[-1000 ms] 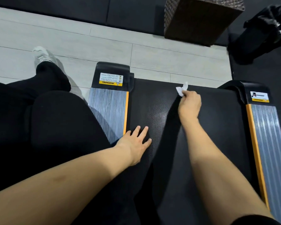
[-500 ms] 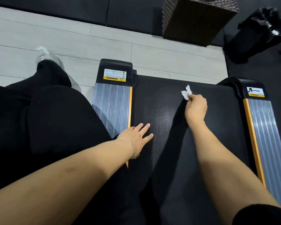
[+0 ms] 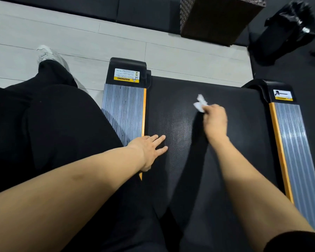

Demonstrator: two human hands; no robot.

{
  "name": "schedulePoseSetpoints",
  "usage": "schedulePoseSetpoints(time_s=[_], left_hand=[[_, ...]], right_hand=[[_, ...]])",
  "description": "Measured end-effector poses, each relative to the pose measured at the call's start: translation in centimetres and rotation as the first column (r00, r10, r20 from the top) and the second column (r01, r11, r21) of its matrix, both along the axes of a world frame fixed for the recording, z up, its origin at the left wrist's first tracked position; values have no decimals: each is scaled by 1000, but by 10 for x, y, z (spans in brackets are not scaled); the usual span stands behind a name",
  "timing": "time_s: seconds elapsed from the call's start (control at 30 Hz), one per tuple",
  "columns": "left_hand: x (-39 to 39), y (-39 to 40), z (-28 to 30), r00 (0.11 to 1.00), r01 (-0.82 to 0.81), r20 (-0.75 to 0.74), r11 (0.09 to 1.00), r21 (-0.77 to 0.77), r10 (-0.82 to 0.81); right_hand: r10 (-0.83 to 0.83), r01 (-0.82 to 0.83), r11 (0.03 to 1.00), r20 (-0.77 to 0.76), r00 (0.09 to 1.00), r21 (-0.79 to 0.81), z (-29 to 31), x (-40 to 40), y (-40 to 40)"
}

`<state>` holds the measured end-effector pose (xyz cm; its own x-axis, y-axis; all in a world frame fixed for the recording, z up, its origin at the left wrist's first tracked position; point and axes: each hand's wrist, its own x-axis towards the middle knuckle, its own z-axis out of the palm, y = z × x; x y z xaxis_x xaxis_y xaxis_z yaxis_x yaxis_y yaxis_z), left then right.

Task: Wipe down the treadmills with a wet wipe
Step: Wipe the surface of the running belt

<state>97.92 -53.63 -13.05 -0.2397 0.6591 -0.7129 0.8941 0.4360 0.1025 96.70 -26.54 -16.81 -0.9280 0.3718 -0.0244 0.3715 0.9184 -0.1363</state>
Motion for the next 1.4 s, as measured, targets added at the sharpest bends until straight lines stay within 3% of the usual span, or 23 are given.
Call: schedulePoseSetpoints(time_s=[0.07, 0.13, 0.2, 0.27, 0.33, 0.37, 0.43, 0.5, 0.53, 0.6, 0.77, 0.9, 1.03, 1.23, 1.3, 1.4], left_hand=[[0, 1, 2, 1000, -1, 6, 1000, 4, 1], [-1, 2, 3, 1000, -6, 8, 1000, -5, 6], [-1, 2, 3, 1000, -10, 10, 1000, -2, 10], [-1, 2, 4, 1000, -12, 1, 1000, 0, 12], [-1, 2, 5, 1000, -13, 15, 1000, 3, 13], [-1, 2, 5, 1000, -15, 10, 1000, 7, 15], [-2, 2, 5, 1000, -25, 10, 999, 32, 24], [-7, 4, 7, 999, -43, -1, 995, 92, 43], [-12, 6, 8, 998, -54, -22, 990, 128, 57], [-32, 11, 9, 992, -85, -76, 977, 198, 101], [-91, 25, 7, 954, -108, -249, 968, 228, 165], [-115, 21, -8, 923, -114, -348, 980, 161, 165], [-112, 15, -21, 921, -127, -350, 980, 153, 174], [-104, 24, -22, 907, -142, -372, 976, 166, 196], [-102, 26, -23, 904, -148, -377, 975, 165, 201], [-102, 24, -22, 902, -170, -368, 968, 185, 228]], right_hand=[[-220, 220, 975, -18, 975, 9, -4, 6, 5], [-246, 243, 967, -40, 968, -73, -1, -1, -33], [23, -29, 977, -30, 999, -213, 1, -4, -92], [416, -416, 863, -64, 907, -287, 2, 3, -132], [592, -595, 758, -101, 800, -266, -1, 3, -118], [608, -616, 757, -109, 786, -220, -4, 0, -98], [423, -440, 883, -129, 897, -164, -6, -6, -49], [47, -66, 989, -141, 989, -130, -6, -9, -6], [-102, 88, 990, -129, 986, -112, -7, -10, 4], [-207, 194, 974, -115, 972, -117, -9, -20, 5], [-79, 45, 985, -212, 974, -164, -10, -90, -19], [-114, 94, 979, -99, 989, -183, -16, -146, -34], [153, -160, 942, -49, 987, -293, -20, -178, -87], [343, -338, 888, -39, 938, -311, -19, -180, -78], [324, -323, 915, -38, 945, -243, -20, -170, -62], [35, -42, 991, -59, 998, -127, -20, -147, -17]])
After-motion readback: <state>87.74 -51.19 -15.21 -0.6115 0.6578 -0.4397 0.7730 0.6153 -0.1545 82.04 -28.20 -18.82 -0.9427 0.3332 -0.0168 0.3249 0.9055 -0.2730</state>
